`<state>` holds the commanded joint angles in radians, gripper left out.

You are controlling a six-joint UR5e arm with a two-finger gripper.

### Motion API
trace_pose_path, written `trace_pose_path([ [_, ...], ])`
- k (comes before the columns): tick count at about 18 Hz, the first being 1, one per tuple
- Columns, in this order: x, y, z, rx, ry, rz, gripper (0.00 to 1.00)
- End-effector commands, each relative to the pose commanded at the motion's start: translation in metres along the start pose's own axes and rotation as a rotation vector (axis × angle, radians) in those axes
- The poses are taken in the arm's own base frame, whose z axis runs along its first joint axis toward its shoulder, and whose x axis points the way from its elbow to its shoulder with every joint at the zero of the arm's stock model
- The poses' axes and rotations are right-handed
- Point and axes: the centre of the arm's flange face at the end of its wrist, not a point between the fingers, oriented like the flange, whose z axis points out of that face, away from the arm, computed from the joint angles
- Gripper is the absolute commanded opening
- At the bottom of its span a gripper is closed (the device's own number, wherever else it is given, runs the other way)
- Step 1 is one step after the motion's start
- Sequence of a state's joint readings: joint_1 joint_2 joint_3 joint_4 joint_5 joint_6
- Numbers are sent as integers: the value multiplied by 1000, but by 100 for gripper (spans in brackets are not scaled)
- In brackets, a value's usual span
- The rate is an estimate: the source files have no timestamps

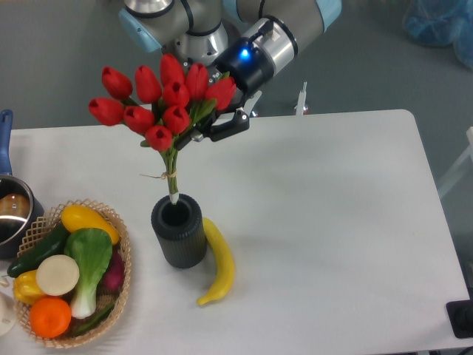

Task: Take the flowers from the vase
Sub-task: 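Lift the gripped tulips straight up out of the black vase, then carry the tulip bunch up and away from the vase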

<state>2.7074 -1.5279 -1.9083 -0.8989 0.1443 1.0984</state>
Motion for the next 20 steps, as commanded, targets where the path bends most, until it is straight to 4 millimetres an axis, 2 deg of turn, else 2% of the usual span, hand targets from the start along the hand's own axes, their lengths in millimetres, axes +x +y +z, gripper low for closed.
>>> trace_pose_path([
  [4, -7, -13, -22, 12, -46, -25, 40],
  [7, -20, -7, -47, 19, -99, -45, 41],
  [10, -43, 6, -88, 38, -180, -70, 41],
  [14, -83, 34, -133, 89, -242, -119, 42],
  [16, -108, 61, -143, 87, -254, -87, 42],
  [18, -122, 81, -148, 83, -263, -69, 44],
  [20, -123, 83, -152, 81, -270, -59, 44],
])
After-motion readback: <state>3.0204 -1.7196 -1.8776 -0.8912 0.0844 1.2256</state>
